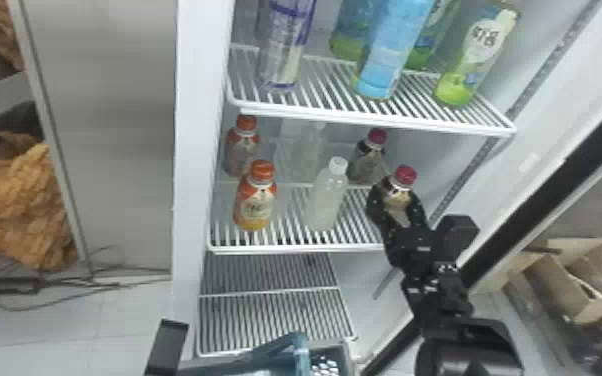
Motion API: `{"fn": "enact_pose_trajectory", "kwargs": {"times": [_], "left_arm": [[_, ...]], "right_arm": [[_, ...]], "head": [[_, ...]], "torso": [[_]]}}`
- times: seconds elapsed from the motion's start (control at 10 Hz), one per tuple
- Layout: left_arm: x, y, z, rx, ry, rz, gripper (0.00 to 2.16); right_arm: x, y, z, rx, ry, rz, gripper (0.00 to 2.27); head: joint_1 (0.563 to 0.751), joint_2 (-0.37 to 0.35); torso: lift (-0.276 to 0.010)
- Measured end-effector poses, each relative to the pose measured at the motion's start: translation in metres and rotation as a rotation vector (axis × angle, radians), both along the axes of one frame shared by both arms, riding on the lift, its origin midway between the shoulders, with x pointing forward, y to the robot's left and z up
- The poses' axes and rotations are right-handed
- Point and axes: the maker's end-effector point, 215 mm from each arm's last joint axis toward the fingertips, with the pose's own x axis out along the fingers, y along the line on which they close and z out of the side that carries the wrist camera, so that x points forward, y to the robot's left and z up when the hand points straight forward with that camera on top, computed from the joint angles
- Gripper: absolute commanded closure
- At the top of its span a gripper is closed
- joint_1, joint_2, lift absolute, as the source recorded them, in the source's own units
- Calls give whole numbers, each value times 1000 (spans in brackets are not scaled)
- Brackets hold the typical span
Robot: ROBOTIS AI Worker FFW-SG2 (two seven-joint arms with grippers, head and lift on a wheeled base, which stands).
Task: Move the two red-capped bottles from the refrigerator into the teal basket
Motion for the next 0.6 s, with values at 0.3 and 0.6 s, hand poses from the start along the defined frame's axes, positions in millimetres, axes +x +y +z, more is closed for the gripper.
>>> {"fn": "enact_pose_trajectory", "kwargs": {"times": [0.3,0.6], "left_arm": [[1,0,0,0,0,2,1134],[3,1,-1,5,-5,7,1134]], "right_arm": [[-22,9,12,39,-20,15,662],[-55,26,23,86,-13,46,662]], "head": [[695,-350],[695,-350]], "torso": [[-228],[-228]]}}
